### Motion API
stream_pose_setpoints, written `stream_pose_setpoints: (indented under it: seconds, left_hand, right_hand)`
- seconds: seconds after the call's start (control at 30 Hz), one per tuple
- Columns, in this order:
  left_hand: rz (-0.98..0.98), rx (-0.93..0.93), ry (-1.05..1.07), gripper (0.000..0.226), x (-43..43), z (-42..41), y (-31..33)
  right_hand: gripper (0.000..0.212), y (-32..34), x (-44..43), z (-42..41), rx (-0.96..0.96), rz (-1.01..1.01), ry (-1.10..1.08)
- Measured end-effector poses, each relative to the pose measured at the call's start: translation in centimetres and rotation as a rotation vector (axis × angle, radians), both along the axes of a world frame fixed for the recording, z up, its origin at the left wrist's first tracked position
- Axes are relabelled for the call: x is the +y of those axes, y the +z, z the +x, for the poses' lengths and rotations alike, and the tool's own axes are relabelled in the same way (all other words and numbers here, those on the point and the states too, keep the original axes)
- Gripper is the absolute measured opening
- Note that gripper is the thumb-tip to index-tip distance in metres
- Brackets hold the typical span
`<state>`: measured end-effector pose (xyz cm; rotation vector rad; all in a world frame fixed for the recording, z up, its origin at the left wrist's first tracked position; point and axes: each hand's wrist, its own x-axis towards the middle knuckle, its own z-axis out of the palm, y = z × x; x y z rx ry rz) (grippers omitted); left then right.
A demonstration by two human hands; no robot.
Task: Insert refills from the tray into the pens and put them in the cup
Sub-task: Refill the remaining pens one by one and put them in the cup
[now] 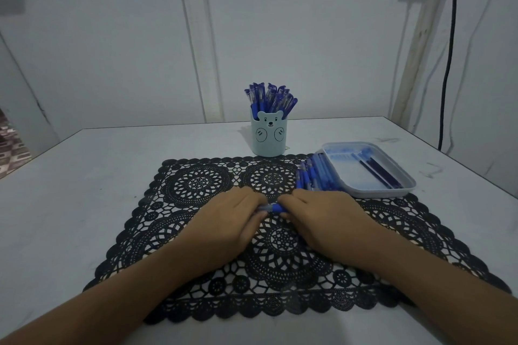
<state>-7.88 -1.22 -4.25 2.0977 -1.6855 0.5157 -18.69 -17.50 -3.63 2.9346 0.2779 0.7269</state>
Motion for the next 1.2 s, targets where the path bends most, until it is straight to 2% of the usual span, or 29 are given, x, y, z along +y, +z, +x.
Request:
stream_pose_setpoints:
  seconds: [0.13, 0.3, 0.37, 0.4, 0.5, 0.57, 0.67, 0.77, 0.93, 1.03, 1.07, 1.13, 1.2]
  left_hand:
    - [-0.006, -0.078, -0.003, 0.019, 0.4, 0.0, 0.0]
    - [-0.015, -0.107, 0.008, 0.019, 0.6, 0.1, 0.0]
    - [-0.021, -0.093, 0.028, 0.019, 0.6, 0.2, -0.1]
    - [-0.032, -0.065, 0.047, 0.018, 0.6, 0.3, -0.1]
    - [-0.099, 0.103, 0.148, 0.012, 0.8, 0.6, -0.1]
    - [-0.141, 0.229, 0.195, 0.005, 0.8, 0.8, -0.1]
    - [-0.160, 0.298, 0.224, 0.004, 0.7, 0.9, 0.0]
    - [-0.158, 0.282, 0.184, 0.005, 0.6, 0.8, -0.1]
    - [-0.145, 0.246, 0.160, 0.009, 0.7, 1.0, -0.4]
    - [-0.141, 0.254, 0.154, 0.005, 0.7, 1.0, -0.4]
    - [-0.140, 0.256, 0.150, 0.004, 0.7, 1.0, -0.4]
    - [-0.131, 0.247, 0.134, 0.005, 0.6, 0.9, -0.3]
    - [-0.108, 0.220, 0.105, 0.007, 0.6, 0.8, -0.3]
  right_hand:
    - [0.031, 0.2, -0.4, -0.1, -0.004, 0.070, 0.022]
    - [0.035, 0.4, -1.1, -0.1, -0.017, 0.071, 0.026]
    - [0.041, 0.5, -0.8, -0.1, 0.009, 0.134, -0.026]
    - [0.041, 0.7, -0.6, -0.2, 0.045, 0.195, -0.065]
    - [0.017, 1.1, -1.3, -0.4, 0.091, 0.511, -0.153]
    - [0.024, 0.9, -1.6, -0.2, 0.057, 0.606, -0.177]
    - [0.029, 0.5, -0.9, 0.3, 0.053, 0.625, -0.117]
    - [0.030, 0.3, 0.4, 0.3, 0.064, 0.668, -0.039]
    - [0.032, 0.0, 0.8, 0.5, 0.131, 0.560, -0.095]
    - [0.019, 0.1, 0.4, 0.4, -0.053, 0.681, -0.105]
    - [0.021, 0.4, 0.3, 0.3, -0.105, 0.777, -0.118]
    - [0.044, 0.9, 0.1, 0.2, -0.118, 0.991, -0.096]
    - [0.061, 1.4, 0.0, -0.1, -0.078, 1.079, -0.079]
